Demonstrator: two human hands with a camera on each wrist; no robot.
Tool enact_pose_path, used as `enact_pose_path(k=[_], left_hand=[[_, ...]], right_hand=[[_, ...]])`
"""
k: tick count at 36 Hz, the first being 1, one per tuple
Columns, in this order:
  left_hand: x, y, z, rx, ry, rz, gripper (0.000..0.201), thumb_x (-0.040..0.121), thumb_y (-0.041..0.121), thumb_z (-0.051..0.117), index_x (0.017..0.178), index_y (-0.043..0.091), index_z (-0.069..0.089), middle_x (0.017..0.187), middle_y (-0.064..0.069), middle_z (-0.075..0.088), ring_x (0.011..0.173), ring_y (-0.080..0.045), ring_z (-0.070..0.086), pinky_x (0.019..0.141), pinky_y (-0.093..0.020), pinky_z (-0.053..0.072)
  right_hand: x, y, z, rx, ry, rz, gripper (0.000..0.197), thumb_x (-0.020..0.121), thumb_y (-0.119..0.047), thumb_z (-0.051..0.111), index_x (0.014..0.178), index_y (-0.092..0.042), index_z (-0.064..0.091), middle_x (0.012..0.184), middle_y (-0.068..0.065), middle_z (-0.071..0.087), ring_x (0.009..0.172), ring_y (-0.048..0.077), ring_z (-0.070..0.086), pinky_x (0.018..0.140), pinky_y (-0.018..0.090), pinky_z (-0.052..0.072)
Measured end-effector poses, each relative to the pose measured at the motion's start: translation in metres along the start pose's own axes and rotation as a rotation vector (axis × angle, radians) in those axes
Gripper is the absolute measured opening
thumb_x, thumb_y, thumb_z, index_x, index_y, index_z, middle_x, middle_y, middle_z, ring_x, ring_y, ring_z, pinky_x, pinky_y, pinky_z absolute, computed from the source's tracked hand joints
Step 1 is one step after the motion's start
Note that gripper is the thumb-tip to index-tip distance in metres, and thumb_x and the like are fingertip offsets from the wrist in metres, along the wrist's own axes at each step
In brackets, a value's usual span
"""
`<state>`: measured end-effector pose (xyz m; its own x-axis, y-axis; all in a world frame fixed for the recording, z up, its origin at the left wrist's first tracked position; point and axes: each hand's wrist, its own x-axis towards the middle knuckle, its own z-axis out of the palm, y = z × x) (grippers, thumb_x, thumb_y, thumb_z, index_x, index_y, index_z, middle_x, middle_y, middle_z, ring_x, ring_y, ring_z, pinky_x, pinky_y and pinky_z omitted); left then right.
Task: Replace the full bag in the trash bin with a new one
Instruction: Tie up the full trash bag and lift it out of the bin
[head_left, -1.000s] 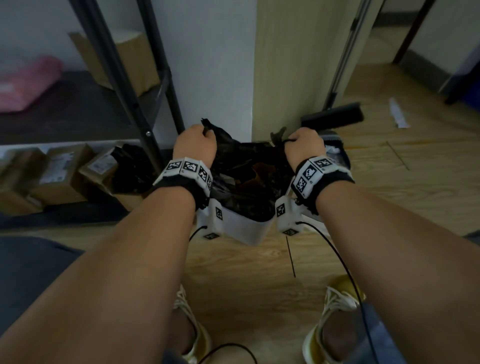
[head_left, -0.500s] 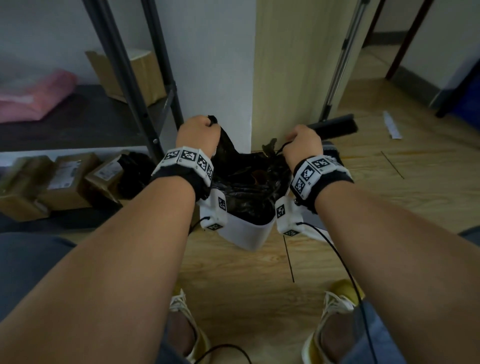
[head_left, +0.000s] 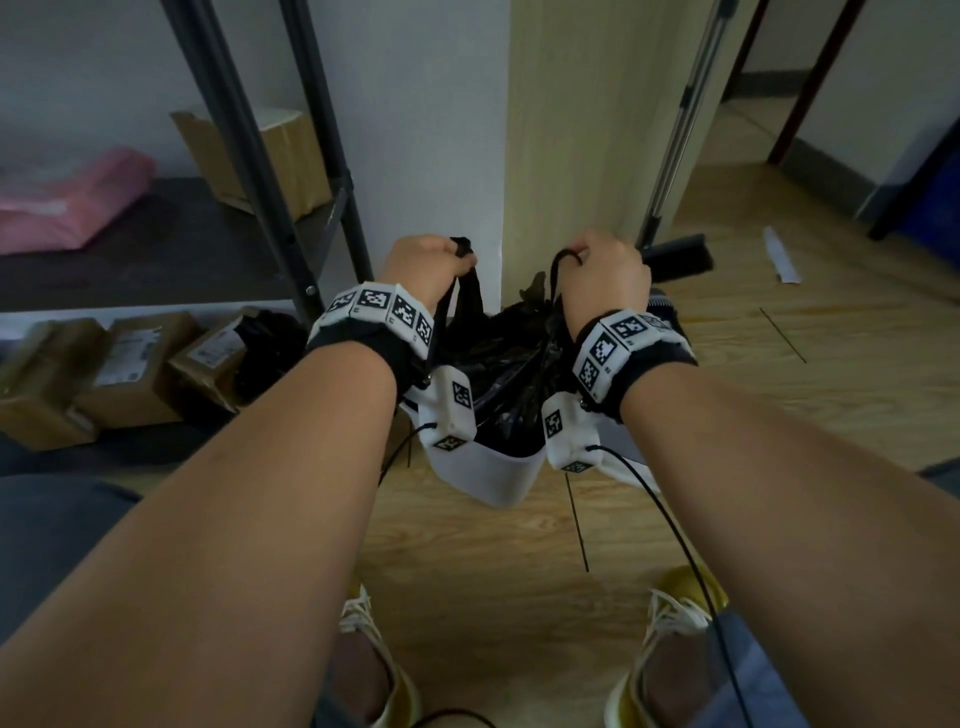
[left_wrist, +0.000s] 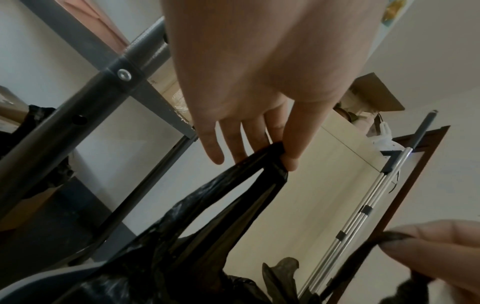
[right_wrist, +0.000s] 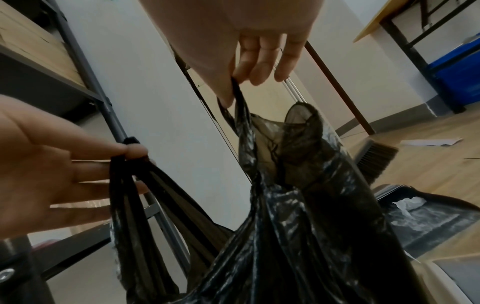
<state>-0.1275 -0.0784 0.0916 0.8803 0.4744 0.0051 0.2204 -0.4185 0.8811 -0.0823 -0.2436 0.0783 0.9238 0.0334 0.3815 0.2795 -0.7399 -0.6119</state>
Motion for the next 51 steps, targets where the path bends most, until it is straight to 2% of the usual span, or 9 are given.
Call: enact_pose_path(k=[5,14,19,23,28,34,38,40,51], left_hand=[[-0.002,0.000,0.003,0.040,-0.066,0.059,0.025,0.086,0.005,0.062,0.107,0.015,0.071,0.106,0.001,0.067,0.096,-0.009,0.058,0.072,-0.010,0.040],[0.007,0.002,0.024,0.158,-0.145,0.055,0.043,0.083,0.004,0.063,0.123,0.020,0.061,0.103,-0.003,0.063,0.087,-0.013,0.056,0.064,-0.015,0.039],[0.006,0.006,0.042,0.179,-0.235,0.033,0.056,0.077,0.003,0.069,0.128,0.021,0.058,0.105,-0.005,0.066,0.098,-0.021,0.064,0.081,-0.021,0.043],[0.004,0.008,0.055,0.232,-0.306,0.050,0.058,0.078,0.009,0.071,0.132,0.020,0.053,0.105,-0.002,0.059,0.094,-0.015,0.056,0.081,-0.020,0.037],[0.001,0.005,0.064,0.268,-0.322,0.130,0.037,0.083,0.023,0.068,0.119,0.017,0.062,0.093,0.003,0.058,0.079,-0.010,0.053,0.058,-0.015,0.035],[0.006,0.003,0.062,0.293,-0.266,0.133,0.019,0.092,0.033,0.057,0.098,0.017,0.064,0.066,0.007,0.056,0.057,-0.003,0.051,0.047,-0.014,0.039],[0.013,-0.001,0.058,0.317,-0.236,0.121,0.029,0.094,0.033,0.054,0.071,0.015,0.058,0.060,0.002,0.058,0.050,-0.007,0.054,0.056,-0.017,0.043],[0.014,-0.002,0.056,0.334,-0.207,0.136,0.038,0.094,0.032,0.052,0.060,0.015,0.053,0.055,0.002,0.057,0.040,-0.002,0.051,0.048,-0.010,0.039],[0.016,-0.006,0.049,0.294,-0.265,0.094,0.034,0.099,0.022,0.043,0.065,0.017,0.048,0.059,0.002,0.055,0.051,-0.010,0.051,0.038,-0.004,0.034]], right_hand=[[0.000,-0.003,0.002,0.022,-0.054,-0.045,0.021,0.088,-0.020,0.049,0.097,-0.017,0.068,0.095,0.004,0.071,0.092,0.029,0.063,0.094,0.039,0.044],[0.001,-0.005,0.003,0.061,-0.086,-0.091,0.019,0.088,-0.022,0.052,0.096,-0.026,0.069,0.095,-0.005,0.072,0.096,0.020,0.063,0.098,0.036,0.035],[0.002,-0.001,0.005,0.083,-0.089,-0.094,0.018,0.088,-0.023,0.053,0.095,-0.028,0.069,0.096,-0.006,0.072,0.098,0.018,0.063,0.097,0.036,0.034],[0.004,0.002,0.004,0.096,-0.099,-0.099,0.018,0.088,-0.022,0.053,0.094,-0.028,0.068,0.098,-0.007,0.072,0.102,0.016,0.062,0.098,0.034,0.031],[0.005,0.005,0.004,0.132,-0.100,-0.102,0.018,0.087,-0.021,0.054,0.093,-0.029,0.069,0.096,-0.009,0.073,0.100,0.013,0.064,0.100,0.034,0.034],[0.005,0.005,0.009,0.194,-0.113,-0.097,0.022,0.088,-0.020,0.054,0.099,-0.030,0.070,0.098,-0.011,0.074,0.099,0.011,0.066,0.103,0.040,0.041],[0.007,0.008,0.012,0.198,-0.135,-0.041,0.027,0.088,-0.014,0.048,0.102,-0.028,0.066,0.095,-0.011,0.074,0.102,0.015,0.065,0.102,0.043,0.041],[0.008,0.011,0.010,0.168,-0.149,-0.019,0.030,0.088,-0.012,0.045,0.105,-0.025,0.065,0.098,-0.009,0.074,0.103,0.019,0.064,0.101,0.043,0.042],[0.006,0.015,0.018,-0.075,-0.369,-0.050,0.027,0.091,-0.025,0.054,0.114,-0.033,0.066,0.119,-0.005,0.066,0.115,0.023,0.057,0.104,0.039,0.032]])
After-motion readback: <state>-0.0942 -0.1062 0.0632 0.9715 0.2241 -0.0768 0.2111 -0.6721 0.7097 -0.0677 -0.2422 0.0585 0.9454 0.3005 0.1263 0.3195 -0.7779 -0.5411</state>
